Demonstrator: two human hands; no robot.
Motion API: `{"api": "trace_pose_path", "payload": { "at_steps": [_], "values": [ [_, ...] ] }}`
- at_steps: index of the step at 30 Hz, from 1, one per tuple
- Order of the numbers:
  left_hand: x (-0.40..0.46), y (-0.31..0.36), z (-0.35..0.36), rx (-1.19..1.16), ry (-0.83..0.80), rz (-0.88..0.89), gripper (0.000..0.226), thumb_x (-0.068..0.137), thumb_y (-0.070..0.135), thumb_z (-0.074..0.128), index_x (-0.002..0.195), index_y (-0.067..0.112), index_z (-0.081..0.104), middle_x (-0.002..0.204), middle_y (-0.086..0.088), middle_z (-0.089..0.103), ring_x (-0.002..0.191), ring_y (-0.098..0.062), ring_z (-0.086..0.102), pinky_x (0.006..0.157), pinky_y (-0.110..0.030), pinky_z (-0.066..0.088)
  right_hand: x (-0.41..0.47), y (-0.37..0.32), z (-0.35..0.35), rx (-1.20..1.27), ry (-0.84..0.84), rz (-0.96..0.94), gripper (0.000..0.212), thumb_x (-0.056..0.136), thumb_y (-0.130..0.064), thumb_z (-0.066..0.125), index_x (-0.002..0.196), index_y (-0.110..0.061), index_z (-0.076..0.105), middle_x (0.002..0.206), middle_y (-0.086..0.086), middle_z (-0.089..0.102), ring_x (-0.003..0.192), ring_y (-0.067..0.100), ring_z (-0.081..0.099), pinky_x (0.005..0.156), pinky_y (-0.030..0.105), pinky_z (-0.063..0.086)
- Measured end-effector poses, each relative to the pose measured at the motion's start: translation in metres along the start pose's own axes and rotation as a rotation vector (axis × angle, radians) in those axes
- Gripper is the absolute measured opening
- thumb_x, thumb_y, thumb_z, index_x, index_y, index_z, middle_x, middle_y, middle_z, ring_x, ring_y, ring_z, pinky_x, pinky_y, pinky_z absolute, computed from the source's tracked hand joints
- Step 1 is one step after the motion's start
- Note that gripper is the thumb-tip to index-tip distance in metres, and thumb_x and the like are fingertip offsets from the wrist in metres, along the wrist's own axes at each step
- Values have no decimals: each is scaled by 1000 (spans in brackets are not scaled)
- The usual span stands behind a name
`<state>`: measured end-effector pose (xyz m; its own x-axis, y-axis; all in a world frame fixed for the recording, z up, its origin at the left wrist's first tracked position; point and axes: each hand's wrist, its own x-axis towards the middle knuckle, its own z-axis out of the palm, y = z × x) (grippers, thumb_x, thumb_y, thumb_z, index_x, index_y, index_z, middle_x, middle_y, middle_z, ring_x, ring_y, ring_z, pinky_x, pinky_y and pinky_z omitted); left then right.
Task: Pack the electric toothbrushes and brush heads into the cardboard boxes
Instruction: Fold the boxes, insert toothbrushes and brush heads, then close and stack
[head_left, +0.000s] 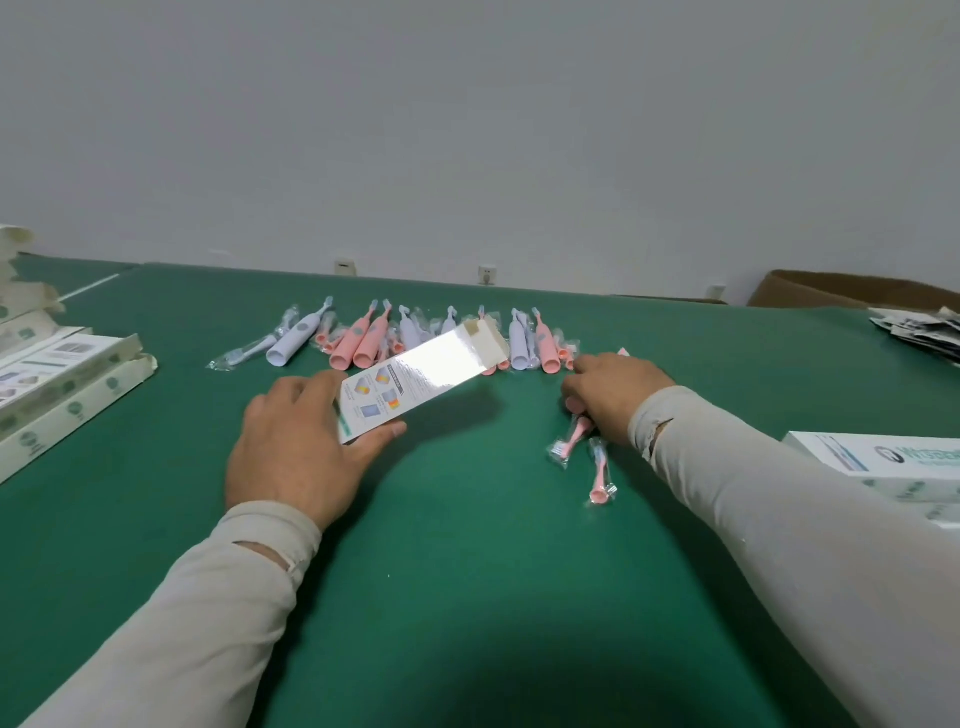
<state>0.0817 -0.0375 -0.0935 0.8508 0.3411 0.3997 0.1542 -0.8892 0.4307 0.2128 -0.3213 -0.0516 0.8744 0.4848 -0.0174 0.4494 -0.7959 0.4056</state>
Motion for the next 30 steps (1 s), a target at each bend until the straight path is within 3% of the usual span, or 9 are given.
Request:
{"api": "trace_pose_path", "payload": {
  "at_steps": [6,10,13,15,18,22,25,30],
  "values": [
    [-1,0,-3,1,-10,9,76,76,76,55,131,25,54,122,-9,58,113,-33,50,90,-47,47,-40,-49,-18,90,115,-218,17,98,-29,57,114,-26,62,99,-3,51,93,21,54,71,34,45],
    [-2,0,-4,-13,-26,63,75,75,76,57,130,25,54,122,-8,59,114,-32,49,93,-45,45,-63,-79,-23,265,203,-227,24,104,-37,46,113,-25,64,95,-3,49,86,20,51,74,36,49],
    [-4,1,-3,-45,-55,102,75,74,75,60,130,26,54,123,-5,59,115,-29,48,94,-45,45,-80,-84,-15,524,198,-134,27,101,-43,50,113,-27,68,100,-6,52,95,16,53,88,38,49],
    [-6,1,0,-65,-90,130,71,74,75,61,127,28,55,119,-4,58,113,-27,48,92,-44,46,-89,-78,-8,697,245,-71,24,100,-36,56,119,-28,68,110,-10,56,106,14,53,99,35,44],
    [-9,4,5,-6,-138,170,70,73,75,61,127,31,54,121,0,57,113,-25,47,91,-40,44,-96,-54,4,655,318,49,39,97,-15,54,135,-25,59,134,-6,57,124,20,47,111,34,35],
    [-13,19,10,33,-94,163,67,74,76,61,125,33,52,121,3,55,113,-22,46,79,-35,41,-88,-48,13,645,202,70,59,92,-1,45,140,-36,49,150,-4,48,143,22,35,120,41,30],
    [-12,23,11,18,-63,178,67,75,73,64,126,31,53,124,3,55,114,-23,45,81,-35,40,-73,-58,13,585,191,-10,55,95,-5,44,141,-34,49,148,-3,49,141,23,37,118,42,33],
    [1,3,4,0,-11,163,69,74,48,81,133,23,55,137,-4,47,127,-28,38,105,-45,38,-65,-60,17,420,297,-84,32,101,-27,49,132,-29,56,120,-3,54,115,22,45,96,35,38]
  ]
}}
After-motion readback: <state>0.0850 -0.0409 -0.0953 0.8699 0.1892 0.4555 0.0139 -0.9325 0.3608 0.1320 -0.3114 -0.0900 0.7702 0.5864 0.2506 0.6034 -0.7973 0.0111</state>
